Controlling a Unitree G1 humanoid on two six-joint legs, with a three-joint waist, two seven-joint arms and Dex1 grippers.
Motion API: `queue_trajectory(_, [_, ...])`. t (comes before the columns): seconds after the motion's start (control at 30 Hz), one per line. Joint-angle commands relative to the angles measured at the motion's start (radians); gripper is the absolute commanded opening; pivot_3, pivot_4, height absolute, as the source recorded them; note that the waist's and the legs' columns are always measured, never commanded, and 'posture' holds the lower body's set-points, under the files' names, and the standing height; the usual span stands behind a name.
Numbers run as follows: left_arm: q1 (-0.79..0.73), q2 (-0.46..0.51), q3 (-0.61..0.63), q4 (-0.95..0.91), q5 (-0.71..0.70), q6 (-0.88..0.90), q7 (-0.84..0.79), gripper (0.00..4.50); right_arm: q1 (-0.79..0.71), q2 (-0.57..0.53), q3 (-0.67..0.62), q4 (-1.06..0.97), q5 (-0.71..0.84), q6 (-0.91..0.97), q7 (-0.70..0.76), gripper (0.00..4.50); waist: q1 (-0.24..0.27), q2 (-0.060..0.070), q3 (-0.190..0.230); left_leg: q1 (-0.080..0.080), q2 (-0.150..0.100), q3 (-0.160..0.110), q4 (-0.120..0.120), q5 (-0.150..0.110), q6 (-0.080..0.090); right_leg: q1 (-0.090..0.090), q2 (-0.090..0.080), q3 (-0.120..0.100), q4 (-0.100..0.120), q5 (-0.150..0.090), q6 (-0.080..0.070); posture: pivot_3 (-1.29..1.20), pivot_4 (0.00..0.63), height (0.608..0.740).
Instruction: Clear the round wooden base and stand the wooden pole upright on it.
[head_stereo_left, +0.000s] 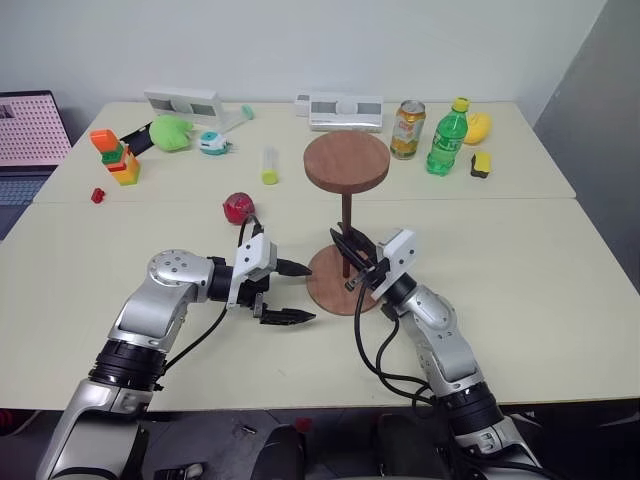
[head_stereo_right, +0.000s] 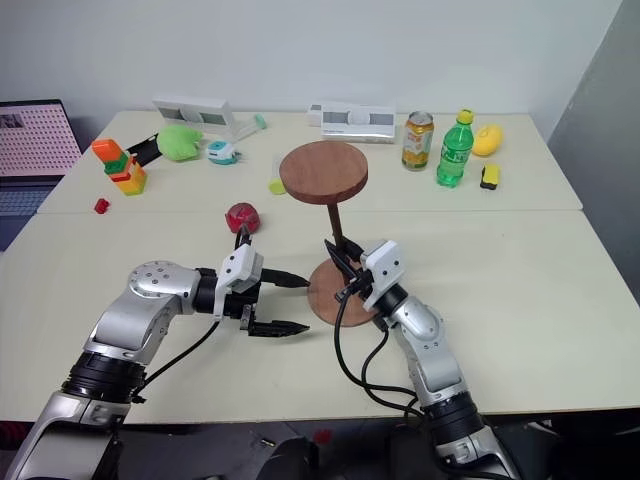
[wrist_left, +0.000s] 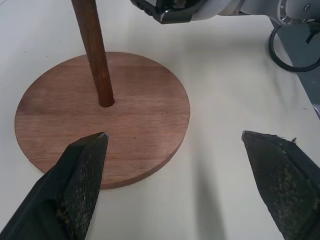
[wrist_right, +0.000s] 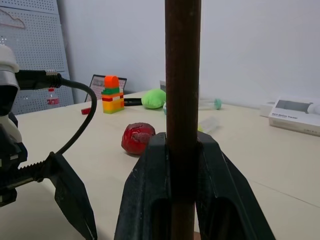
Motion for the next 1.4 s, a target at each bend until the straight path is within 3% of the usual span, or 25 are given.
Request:
queue_trajectory(0.03, [-0.010, 0.011, 0.025, -0.040, -0.022, 0.006, 0.005, 4.50, 0.040, -0.019, 0.028, 0.068, -0.027, 0.039, 0.019, 0.24, 0.000, 0.000, 0.000, 0.000, 0.000, 0.000, 0.000, 0.000, 0.000, 0.000, 0.000, 0.000, 0.000, 0.000, 0.000, 0.00, 0.150, 0.740])
queue_trajectory(0.37, [-0.014, 0.009, 0.027, -0.053, -0.029, 0.020, 0.014, 4.50, 0.030, -0.033, 0.018, 0.069, -0.026, 0.062, 0.021, 0.24, 0.000, 0.000, -0.002, 0.002, 0.000, 0.000, 0.000, 0.000, 0.000, 0.002, 0.000, 0.000, -0.001, 0.000, 0.000, 0.00, 0.150, 0.740])
queue_trajectory(0.43, [-0.015, 0.008, 0.027, -0.055, -0.030, 0.021, 0.016, 4.50, 0.027, -0.033, 0.016, 0.061, -0.025, 0.068, 0.018, 0.95, 0.000, 0.000, -0.002, 0.002, 0.000, 0.000, 0.000, 0.000, 0.000, 0.002, 0.000, 0.000, -0.001, 0.000, 0.000, 0.00, 0.150, 0.740])
queue_trajectory(0.87, [-0.025, 0.007, 0.027, -0.051, -0.036, 0.025, 0.015, 4.50, 0.042, -0.101, -0.036, -0.106, 0.021, 0.170, 0.043, 3.80, 0.002, 0.001, -0.001, -0.001, 0.000, 0.000, -0.001, 0.000, 0.000, -0.001, 0.000, 0.001, -0.001, 0.000, 0.000, 0.00, 0.150, 0.740])
queue_trajectory(0.97, [-0.030, 0.017, 0.031, -0.057, -0.048, 0.049, 0.006, 4.50, 0.052, -0.181, -0.073, -0.214, 0.071, 0.275, 0.090, 4.48, 0.003, 0.001, -0.001, -0.001, 0.000, 0.000, 0.000, 0.000, 0.000, -0.001, 0.000, 0.000, -0.001, 0.000, 0.000, 0.00, 0.150, 0.740])
queue_trajectory(1.07, [-0.035, 0.022, 0.040, -0.061, -0.054, 0.057, 0.005, 4.50, 0.068, -0.282, -0.098, -0.309, 0.111, 0.373, 0.148, 4.48, 0.004, 0.001, -0.001, -0.002, 0.000, 0.000, 0.000, 0.000, 0.000, -0.001, 0.000, 0.000, -0.001, 0.000, 0.000, 0.00, 0.150, 0.740])
queue_trajectory(1.27, [-0.057, 0.062, 0.079, -0.069, -0.082, 0.079, -0.014, 4.50, 0.117, -0.596, -0.253, -0.510, 0.337, 0.591, 0.375, 4.48, 0.012, 0.002, 0.001, -0.005, -0.001, -0.001, 0.000, 0.000, 0.000, -0.002, -0.001, -0.001, -0.003, 0.000, 0.000, 0.00, 0.150, 0.740])
queue_trajectory(1.4, [-0.043, 0.089, 0.095, -0.089, -0.095, 0.087, -0.023, 4.50, 0.133, -0.700, -0.317, -0.537, 0.400, 0.641, 0.438, 4.48, 0.011, 0.002, 0.001, -0.005, 0.000, -0.001, 0.000, 0.000, 0.000, -0.002, 0.000, -0.001, -0.003, 0.000, 0.000, 0.00, 0.150, 0.740])
